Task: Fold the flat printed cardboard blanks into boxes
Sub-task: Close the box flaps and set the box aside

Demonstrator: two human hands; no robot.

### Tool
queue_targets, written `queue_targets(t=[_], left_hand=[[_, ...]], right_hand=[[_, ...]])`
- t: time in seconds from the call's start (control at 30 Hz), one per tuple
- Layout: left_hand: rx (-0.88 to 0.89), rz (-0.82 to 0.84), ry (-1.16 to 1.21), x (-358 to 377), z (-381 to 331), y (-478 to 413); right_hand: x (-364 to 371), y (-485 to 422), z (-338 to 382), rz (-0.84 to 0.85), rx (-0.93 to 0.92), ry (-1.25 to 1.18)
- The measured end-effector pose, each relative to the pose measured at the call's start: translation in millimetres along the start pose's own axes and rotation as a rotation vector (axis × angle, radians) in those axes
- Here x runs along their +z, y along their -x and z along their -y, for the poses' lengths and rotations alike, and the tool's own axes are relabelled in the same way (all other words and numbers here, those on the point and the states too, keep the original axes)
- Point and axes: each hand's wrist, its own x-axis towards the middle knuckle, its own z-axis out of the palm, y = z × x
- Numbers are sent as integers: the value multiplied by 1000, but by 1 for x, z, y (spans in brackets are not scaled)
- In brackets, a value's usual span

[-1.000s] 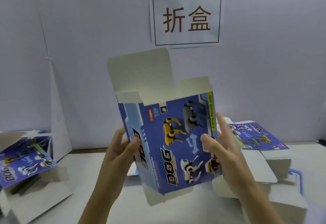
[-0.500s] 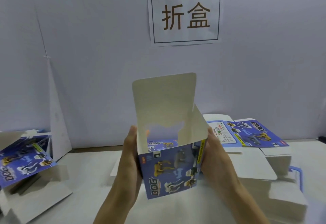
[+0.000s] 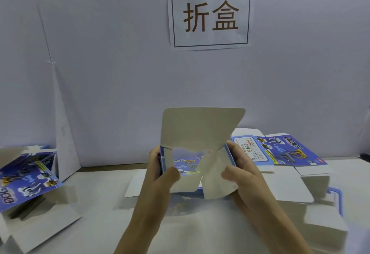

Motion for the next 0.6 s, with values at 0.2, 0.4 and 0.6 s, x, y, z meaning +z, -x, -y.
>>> queue_targets(t=[0.2, 0.4, 0.6], left_hand=[[22, -77, -71, -7, 1, -4], [381, -365, -119, 10, 8, 3], [655, -77, -1103, 9, 24, 4]], right_hand=[[9, 1, -2, -13, -3, 64], [11, -6, -11, -377, 70, -142], [8, -4, -3, -430, 228, -161]])
